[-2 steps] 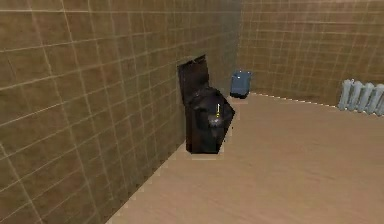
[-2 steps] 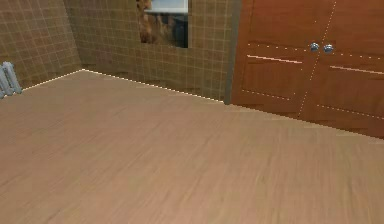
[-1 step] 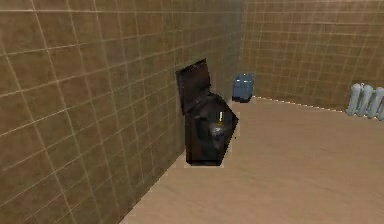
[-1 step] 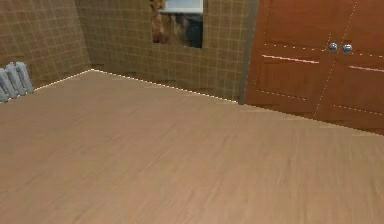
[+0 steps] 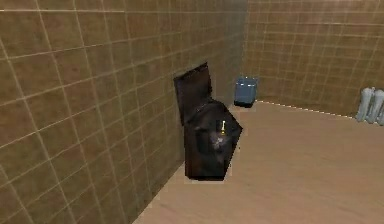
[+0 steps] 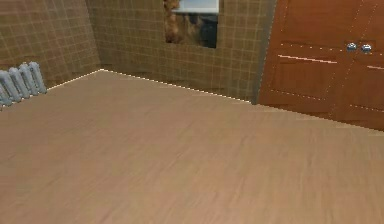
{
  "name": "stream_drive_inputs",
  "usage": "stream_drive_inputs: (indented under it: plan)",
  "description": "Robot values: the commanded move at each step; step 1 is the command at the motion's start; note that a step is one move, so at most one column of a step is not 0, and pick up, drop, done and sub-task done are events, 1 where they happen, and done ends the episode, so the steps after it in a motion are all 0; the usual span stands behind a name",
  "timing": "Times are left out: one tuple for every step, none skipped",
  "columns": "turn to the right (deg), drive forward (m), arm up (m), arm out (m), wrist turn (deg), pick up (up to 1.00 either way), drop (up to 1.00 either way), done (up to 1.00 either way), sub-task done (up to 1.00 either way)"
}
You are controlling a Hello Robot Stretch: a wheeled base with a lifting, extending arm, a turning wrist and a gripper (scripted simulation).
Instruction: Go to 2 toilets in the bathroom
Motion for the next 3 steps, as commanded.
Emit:
stream_drive_inputs:
  plan:
    - [27.0,0.00,0.00,0.00,0.0,0.00,0.00,0.00,0.00]
    - [0.0,0.70,0.00,0.00,0.0,0.00,0.00,0.00,0.00]
    - [-30.0,0.00,0.00,0.00,0.0,0.00,0.00,0.00,0.00]
